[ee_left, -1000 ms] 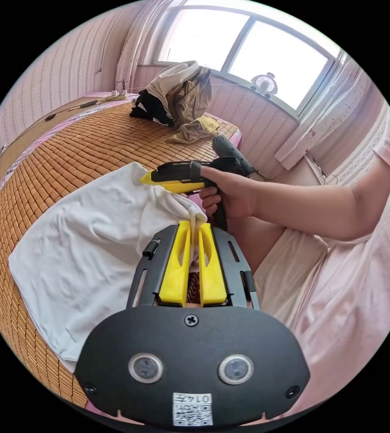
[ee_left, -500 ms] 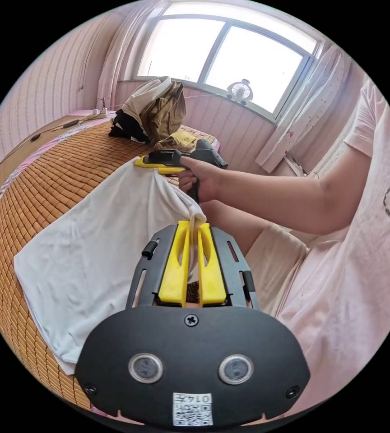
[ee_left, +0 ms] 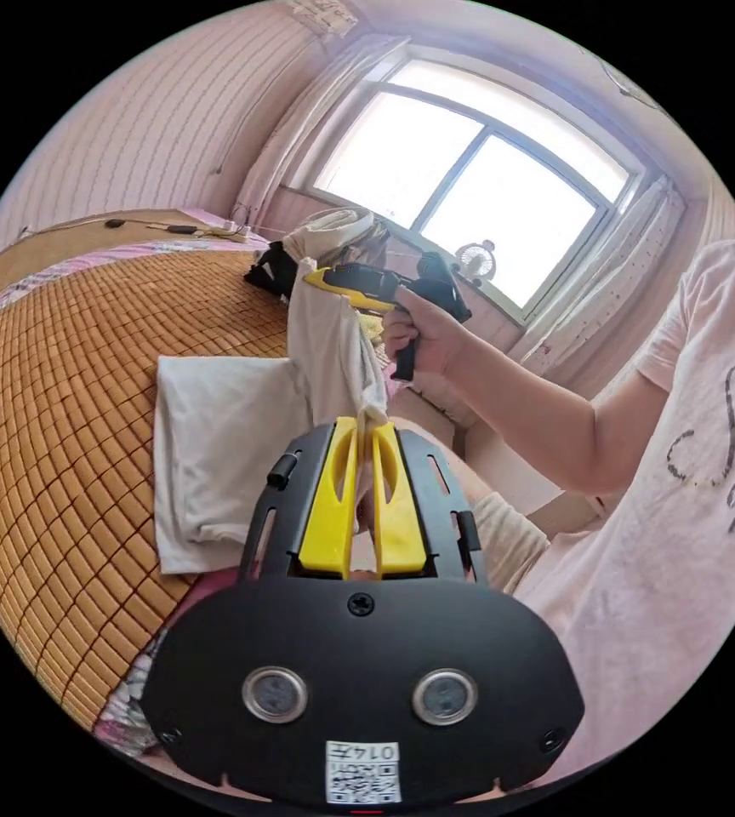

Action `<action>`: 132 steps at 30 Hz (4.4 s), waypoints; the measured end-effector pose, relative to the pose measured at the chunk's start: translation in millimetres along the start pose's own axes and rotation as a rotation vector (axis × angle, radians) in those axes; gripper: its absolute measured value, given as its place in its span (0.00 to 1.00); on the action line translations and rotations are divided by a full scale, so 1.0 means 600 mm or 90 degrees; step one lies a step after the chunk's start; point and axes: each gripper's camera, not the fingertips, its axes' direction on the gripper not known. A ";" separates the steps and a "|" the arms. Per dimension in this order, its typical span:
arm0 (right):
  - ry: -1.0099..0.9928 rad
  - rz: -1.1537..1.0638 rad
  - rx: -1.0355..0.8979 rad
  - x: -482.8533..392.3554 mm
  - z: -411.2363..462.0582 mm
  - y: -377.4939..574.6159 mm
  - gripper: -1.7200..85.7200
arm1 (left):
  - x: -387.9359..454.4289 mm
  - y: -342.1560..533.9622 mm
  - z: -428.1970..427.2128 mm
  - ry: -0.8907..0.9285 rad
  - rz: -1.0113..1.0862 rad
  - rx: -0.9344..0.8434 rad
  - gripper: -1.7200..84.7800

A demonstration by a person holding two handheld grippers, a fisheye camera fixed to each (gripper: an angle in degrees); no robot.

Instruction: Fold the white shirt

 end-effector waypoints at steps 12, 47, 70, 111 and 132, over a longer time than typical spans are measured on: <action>0.194 -0.025 -0.156 -0.105 0.360 -0.054 0.06 | -0.227 0.015 0.014 -0.086 -0.254 -0.055 0.05; 0.207 -0.391 -0.327 -0.209 0.550 -0.097 0.04 | -0.028 -0.180 0.030 -0.205 -0.172 -0.129 0.06; -0.090 -0.641 -0.013 -0.609 0.375 0.043 0.03 | 0.413 -0.177 -0.605 -0.458 -0.084 0.247 0.01; 0.045 -0.675 -0.175 -0.907 1.184 -0.171 0.03 | 0.011 -0.335 -0.807 -0.460 -0.166 0.409 0.01; 0.028 -0.737 -0.351 -0.955 1.663 0.010 0.11 | -0.570 0.001 -0.872 -0.635 -0.613 0.363 0.08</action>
